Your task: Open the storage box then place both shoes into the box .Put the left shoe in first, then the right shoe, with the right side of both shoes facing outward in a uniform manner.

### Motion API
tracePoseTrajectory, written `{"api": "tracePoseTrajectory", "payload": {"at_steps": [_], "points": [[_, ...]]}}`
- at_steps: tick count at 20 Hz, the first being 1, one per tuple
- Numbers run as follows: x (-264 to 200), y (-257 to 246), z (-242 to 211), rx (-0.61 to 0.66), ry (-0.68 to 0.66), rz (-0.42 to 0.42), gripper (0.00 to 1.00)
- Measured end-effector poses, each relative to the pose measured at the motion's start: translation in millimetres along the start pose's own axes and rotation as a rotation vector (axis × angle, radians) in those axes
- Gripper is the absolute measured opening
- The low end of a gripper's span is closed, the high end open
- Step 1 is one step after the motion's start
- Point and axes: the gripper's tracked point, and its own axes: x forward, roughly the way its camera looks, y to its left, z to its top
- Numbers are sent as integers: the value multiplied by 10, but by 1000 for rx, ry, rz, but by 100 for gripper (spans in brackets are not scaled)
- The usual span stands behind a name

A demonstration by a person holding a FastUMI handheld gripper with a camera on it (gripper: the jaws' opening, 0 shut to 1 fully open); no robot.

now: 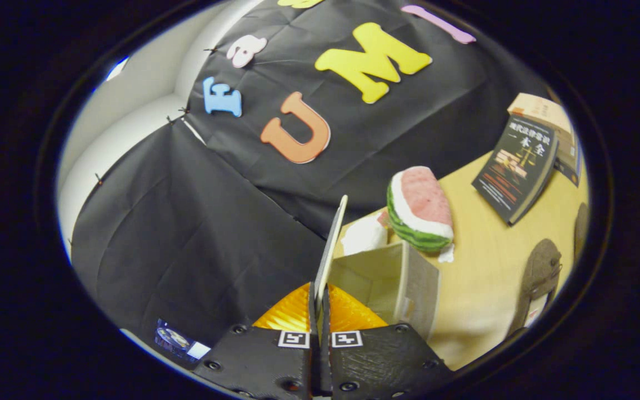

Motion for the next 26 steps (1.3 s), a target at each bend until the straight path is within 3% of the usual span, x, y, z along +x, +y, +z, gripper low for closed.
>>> {"api": "tracePoseTrajectory", "payload": {"at_steps": [5,9,10,18,21,24,26], "points": [[335,769,15,-123,13,44,0],[674,1216,-204,-226,38,66,13],[741,1284,-266,-233,47,78,17],[1008,1552,-583,-384,90,84,74],[905,1497,-491,-420,56,62,75],[667,1338,-296,-491,-13,-15,87],[490,1198,-200,-516,-54,-66,89]]}}
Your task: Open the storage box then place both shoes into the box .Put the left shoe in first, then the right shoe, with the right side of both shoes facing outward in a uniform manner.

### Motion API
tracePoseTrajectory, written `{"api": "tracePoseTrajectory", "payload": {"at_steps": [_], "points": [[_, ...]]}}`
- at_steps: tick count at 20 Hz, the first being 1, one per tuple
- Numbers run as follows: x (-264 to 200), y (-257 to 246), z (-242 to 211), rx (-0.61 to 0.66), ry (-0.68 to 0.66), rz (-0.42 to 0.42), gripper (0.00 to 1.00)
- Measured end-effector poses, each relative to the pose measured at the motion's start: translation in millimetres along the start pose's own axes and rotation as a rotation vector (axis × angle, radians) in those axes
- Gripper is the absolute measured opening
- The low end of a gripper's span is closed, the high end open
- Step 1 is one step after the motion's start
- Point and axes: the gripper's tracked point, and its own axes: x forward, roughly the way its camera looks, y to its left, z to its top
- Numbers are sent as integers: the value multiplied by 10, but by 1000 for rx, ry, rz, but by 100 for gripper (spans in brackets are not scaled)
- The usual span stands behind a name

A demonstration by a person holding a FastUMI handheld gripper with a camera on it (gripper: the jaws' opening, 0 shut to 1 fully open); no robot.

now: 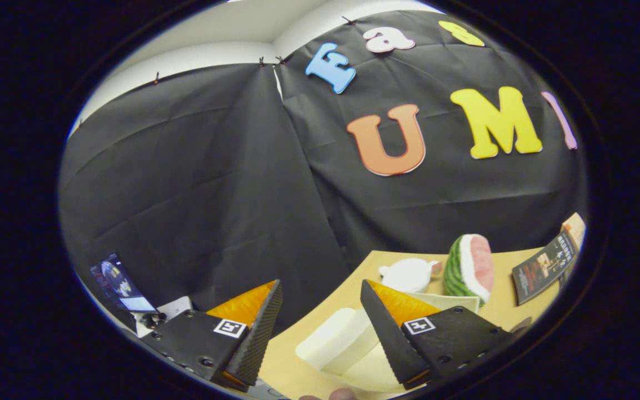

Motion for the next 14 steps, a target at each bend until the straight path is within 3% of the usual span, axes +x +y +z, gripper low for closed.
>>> {"api": "tracePoseTrajectory", "payload": {"at_steps": [8,14], "points": [[-1044,-968,-27,-37,-37,-224,95],[-1952,-2033,-309,-24,8,-403,95]]}}
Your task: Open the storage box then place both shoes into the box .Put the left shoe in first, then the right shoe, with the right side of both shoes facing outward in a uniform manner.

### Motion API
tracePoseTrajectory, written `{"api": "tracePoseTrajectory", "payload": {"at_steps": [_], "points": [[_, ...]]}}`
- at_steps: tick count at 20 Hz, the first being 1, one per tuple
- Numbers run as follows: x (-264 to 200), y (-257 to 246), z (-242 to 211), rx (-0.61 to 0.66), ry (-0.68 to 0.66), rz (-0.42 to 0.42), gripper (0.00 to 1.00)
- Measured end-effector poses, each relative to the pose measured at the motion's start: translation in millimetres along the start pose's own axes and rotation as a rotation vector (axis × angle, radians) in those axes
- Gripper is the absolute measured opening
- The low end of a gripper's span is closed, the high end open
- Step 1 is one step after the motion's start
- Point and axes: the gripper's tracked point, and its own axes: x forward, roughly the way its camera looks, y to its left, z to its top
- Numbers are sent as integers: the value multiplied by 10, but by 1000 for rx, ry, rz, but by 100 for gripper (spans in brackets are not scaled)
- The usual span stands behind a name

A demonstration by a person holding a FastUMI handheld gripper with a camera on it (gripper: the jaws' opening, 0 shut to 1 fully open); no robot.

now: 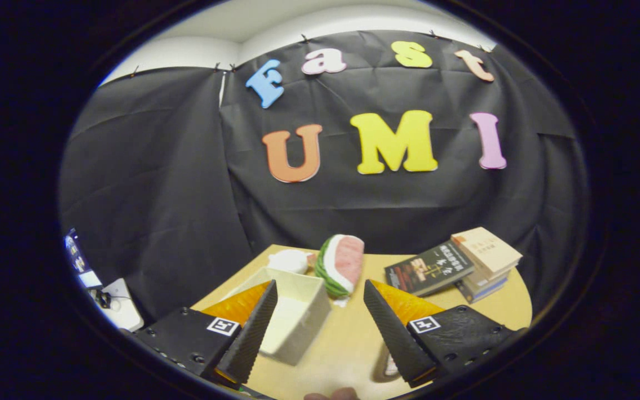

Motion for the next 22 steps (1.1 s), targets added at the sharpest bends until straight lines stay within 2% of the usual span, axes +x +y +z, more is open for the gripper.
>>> {"api": "tracePoseTrajectory", "payload": {"at_steps": [4,7,12,17,20,22], "points": [[-115,-767,-465,14,90,-105,95],[-20,-1143,-910,45,181,-152,95],[345,-1422,-1697,94,375,-183,95],[648,-1556,-2150,121,479,-214,95],[815,-1571,-2370,126,533,-215,92],[893,-1611,-2493,134,572,-227,77]]}}
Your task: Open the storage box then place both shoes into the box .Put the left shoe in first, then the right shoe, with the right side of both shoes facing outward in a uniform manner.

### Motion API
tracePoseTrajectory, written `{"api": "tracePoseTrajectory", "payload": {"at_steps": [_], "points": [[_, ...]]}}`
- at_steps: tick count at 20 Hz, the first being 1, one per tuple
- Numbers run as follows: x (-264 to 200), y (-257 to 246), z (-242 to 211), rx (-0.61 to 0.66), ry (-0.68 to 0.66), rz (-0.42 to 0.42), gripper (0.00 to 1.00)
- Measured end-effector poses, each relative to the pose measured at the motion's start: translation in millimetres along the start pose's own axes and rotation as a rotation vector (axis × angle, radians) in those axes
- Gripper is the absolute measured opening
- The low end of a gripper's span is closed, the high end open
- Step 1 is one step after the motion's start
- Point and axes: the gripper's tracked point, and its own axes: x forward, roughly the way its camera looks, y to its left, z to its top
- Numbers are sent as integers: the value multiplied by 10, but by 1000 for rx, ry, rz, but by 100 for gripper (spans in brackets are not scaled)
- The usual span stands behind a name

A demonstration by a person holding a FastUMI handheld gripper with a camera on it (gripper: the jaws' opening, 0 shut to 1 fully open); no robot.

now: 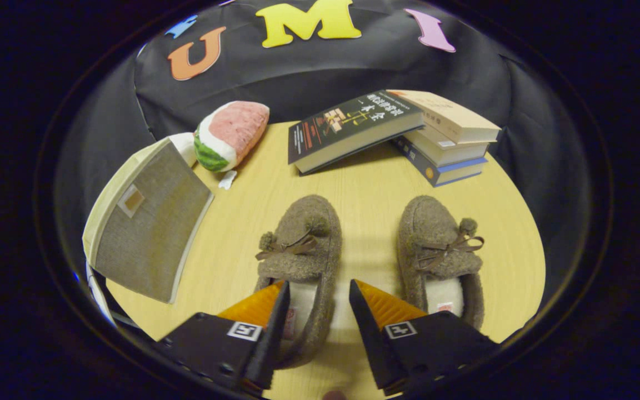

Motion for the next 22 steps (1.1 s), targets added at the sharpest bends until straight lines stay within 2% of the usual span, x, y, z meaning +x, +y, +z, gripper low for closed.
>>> {"api": "tracePoseTrajectory", "payload": {"at_steps": [3,5,6,7,11,17,22], "points": [[70,-3,-54,23,40,-11,55],[84,-4,-58,31,43,-13,16],[98,-35,-59,34,47,-32,17],[91,-17,-58,62,49,-27,1],[4,29,-49,203,74,13,0],[-385,296,85,338,38,71,0],[-899,707,492,455,-44,152,0]]}}
